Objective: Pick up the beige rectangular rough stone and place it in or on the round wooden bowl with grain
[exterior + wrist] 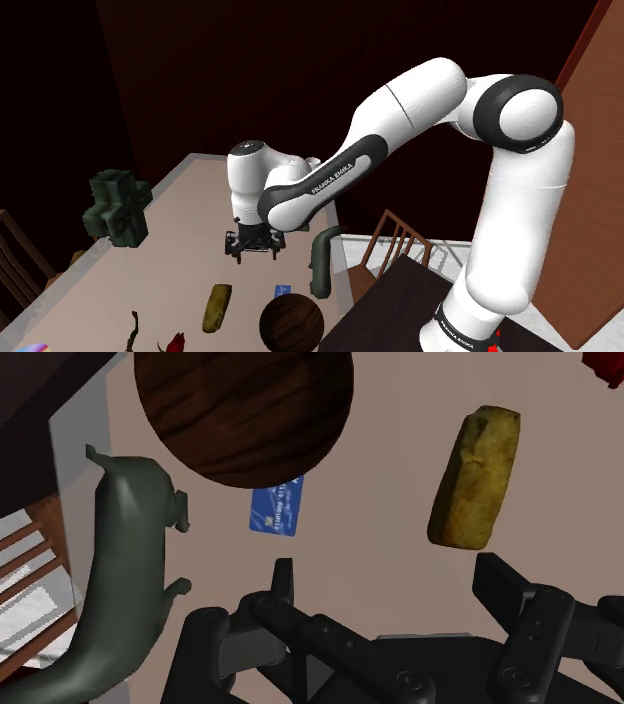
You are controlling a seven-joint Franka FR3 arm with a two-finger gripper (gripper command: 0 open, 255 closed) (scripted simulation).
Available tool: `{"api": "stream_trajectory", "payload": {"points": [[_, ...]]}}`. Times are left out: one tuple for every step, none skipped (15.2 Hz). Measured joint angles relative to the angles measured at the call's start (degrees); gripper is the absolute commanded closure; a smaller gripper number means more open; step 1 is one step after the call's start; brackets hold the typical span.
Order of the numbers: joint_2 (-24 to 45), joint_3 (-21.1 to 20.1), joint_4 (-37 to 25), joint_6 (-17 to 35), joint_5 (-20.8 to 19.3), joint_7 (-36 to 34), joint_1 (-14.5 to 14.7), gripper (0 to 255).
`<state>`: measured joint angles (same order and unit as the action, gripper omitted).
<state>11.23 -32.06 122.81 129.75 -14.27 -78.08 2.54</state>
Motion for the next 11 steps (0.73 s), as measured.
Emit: {"api": "stream_trajectory", "payload": {"points": [[2.64,0.4,-1.91,0.13,-1.59,-1.97,0.85,0],[4.87,0.71,-3.76,-0.01,-2.85,-3.95,1.87,0],[7.68,1.26,-6.31,-0.29,-4.32,-5.87,3.07,0],[10.37,1.9,-8.64,-0.4,-5.64,-7.6,4.24,0],[12.68,2.44,-10.9,-0.74,-6.59,-9.09,5.38,0],[14.99,3.07,-13.16,-0.96,-7.48,-10.36,6.42,0],[18.11,3.88,-16.47,-1.49,-8.58,-11.8,7.96,0],[20.39,4.51,-18.68,-1.65,-9.26,-12.92,9.03,0],[22.26,4.99,-20.58,-1.84,-9.73,-14.08,10.1,0],[24.33,5.56,-22.59,-1.85,-10.25,-15.12,11.14,0],[26.61,6.16,-25.12,-2.18,-10.66,-15.9,12.15,0]]}}
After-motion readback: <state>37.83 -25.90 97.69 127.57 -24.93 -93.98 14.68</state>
